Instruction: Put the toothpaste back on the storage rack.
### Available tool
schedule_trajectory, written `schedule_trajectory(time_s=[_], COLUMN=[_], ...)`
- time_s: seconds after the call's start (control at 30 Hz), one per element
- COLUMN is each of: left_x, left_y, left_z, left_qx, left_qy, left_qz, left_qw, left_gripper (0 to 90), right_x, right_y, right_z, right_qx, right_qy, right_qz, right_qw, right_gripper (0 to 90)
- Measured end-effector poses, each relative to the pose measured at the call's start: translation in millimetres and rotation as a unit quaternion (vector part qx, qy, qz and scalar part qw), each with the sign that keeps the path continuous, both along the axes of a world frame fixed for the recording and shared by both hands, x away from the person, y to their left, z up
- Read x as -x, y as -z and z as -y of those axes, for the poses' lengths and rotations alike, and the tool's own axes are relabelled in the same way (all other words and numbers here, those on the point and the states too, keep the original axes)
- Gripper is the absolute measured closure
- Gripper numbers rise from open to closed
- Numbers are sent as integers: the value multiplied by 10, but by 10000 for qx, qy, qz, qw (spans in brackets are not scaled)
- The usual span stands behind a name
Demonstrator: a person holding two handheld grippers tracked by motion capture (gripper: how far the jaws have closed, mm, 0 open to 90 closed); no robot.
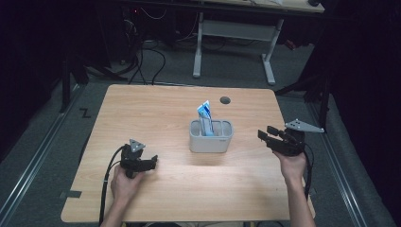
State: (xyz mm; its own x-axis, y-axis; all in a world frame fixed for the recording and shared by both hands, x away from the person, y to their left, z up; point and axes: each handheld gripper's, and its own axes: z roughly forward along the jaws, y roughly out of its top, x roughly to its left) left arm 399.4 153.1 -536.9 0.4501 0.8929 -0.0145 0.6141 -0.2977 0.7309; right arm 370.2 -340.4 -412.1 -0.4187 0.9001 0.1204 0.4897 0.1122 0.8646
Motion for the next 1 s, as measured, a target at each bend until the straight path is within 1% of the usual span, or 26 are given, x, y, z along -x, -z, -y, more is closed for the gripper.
schedule_trajectory(time_s=[0.13,0.27,0.37,0.47,0.63,0.7,0.73,1.0], left_x=[-1,-2,-1,-1,-1,-1,-1,-2], left_y=[0,0,0,0,0,0,0,0], left_z=[0,1,1,1,1,1,1,1], left_qx=[-1,-2,-2,-3,-5,-5,-4,-4], left_qy=[1,2,1,1,1,1,1,1], left_qz=[-1,0,0,0,1,-1,0,1], left_qw=[10000,10000,10000,10000,10000,10000,10000,10000], left_gripper=[177,177,177,177,177,177,177,177], right_x=[7,13,12,5,-5,-13,-17,-12], right_y=[52,134,172,220,295,333,365,441], right_z=[28,39,40,33,30,29,26,16], right_qx=[-52,-65,-100,-85,-198,-186,-160,-149], right_qy=[61,47,55,52,78,83,91,105], right_qz=[-18,-115,-156,-187,-217,-237,-289,-360], right_qw=[10000,9999,9998,9998,9995,9995,9994,9992], right_gripper=[499,500,500,500,500,500,500,500])
